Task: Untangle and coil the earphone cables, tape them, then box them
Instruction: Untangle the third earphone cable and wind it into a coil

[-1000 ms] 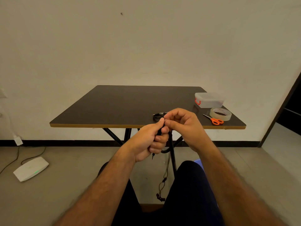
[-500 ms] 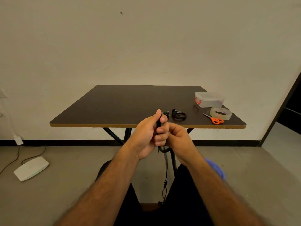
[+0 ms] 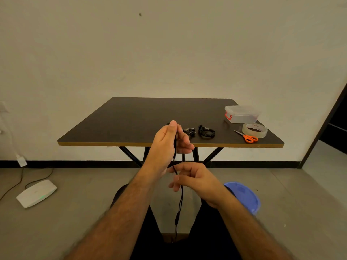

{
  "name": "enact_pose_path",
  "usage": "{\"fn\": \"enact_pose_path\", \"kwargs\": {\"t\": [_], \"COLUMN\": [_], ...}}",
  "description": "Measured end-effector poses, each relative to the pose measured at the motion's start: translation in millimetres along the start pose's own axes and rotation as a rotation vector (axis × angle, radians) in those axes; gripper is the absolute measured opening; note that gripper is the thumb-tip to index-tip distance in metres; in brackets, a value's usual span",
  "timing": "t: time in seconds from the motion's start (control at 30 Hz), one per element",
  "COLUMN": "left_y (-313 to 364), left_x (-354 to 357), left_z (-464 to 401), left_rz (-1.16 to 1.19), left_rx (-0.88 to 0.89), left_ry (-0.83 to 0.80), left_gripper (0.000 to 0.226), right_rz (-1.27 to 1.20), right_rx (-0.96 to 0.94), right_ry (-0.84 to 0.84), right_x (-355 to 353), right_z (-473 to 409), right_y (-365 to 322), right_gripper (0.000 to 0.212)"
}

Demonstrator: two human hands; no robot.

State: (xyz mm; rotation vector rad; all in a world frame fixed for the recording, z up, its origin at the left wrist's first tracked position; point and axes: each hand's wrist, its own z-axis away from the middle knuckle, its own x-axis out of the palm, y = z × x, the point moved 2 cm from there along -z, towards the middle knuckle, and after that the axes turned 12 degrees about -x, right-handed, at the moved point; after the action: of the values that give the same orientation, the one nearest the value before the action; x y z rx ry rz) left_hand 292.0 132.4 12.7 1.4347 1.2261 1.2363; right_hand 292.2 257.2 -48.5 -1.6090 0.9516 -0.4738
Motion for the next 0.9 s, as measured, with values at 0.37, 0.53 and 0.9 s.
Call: {"fn": "enact_pose_path", "kwargs": {"t": [0.37, 0.53, 0.9], "left_y": [-30, -35, -32], "left_x": [-10, -10, -4], "left_z": [-9, -7, 2], "left_rz": [-0.559, -0.556, -0.186], "left_rx": [-0.091, -0.225, -0.533], "left_ry": [0.164, 0.075, -0.363], "left_gripper": [0.042, 0.043, 0.047], "right_rz": [0.357, 0.502, 0.670], "right_rx": [-0.007, -0.085, -0.326], "right_ry": [-0.095, -0.040, 0.127], "right_x": [-28, -33, -59], "right_z": [0, -2, -17], "right_y": [-40, -46, -56], "right_gripper": [0.023, 0.021, 0.026]}}
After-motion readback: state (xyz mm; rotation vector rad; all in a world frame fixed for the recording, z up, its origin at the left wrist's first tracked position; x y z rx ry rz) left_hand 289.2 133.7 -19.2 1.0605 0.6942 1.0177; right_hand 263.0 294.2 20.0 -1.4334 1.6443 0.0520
